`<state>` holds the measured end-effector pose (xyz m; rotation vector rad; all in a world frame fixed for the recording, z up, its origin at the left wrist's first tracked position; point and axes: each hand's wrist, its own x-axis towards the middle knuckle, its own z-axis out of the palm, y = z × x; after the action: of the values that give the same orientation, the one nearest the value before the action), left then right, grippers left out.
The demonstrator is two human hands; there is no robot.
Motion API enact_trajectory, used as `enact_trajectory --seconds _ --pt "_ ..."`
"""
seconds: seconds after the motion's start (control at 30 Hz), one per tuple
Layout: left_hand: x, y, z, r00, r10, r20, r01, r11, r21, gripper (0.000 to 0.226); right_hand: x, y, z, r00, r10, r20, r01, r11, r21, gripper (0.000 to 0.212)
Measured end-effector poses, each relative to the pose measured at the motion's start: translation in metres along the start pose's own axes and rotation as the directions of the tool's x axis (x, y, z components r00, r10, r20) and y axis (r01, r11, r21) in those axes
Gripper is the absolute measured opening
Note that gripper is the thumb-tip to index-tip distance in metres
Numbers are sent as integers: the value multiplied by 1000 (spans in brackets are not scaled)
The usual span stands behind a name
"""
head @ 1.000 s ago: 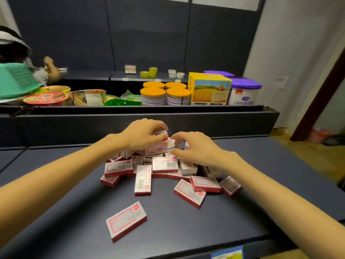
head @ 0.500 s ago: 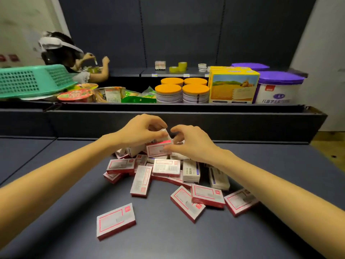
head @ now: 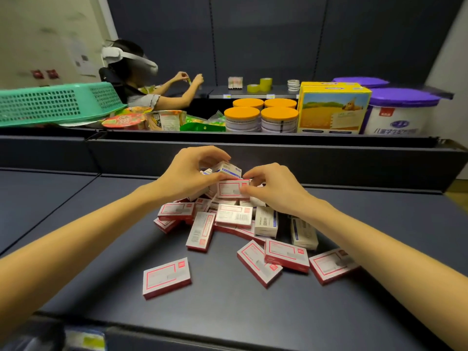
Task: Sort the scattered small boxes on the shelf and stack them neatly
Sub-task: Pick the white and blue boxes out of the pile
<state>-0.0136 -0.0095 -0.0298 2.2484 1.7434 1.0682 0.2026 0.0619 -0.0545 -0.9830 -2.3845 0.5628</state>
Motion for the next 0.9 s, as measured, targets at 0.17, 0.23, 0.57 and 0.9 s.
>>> enact_trajectory --seconds 0.17,0.23,0.57,0.9 --pt "1 3 3 999 -19 -41 17 999 -38 34 -2 6 -2 1000 16 18 -17 1000 22 32" --pt "2 5 4 998 -29 -55 28 999 -25 40 -3 6 -5 999 29 18 -29 998 56 30" --pt "-15 -25 -17 948 -108 -299 93 994 -62 24 1 -14 -1 999 51 14 -53 975 214 23" --pt "-62 -99 -95 887 -269 -374 272 961 -48 21 41 -119 77 996 -29 89 20 994 108 27"
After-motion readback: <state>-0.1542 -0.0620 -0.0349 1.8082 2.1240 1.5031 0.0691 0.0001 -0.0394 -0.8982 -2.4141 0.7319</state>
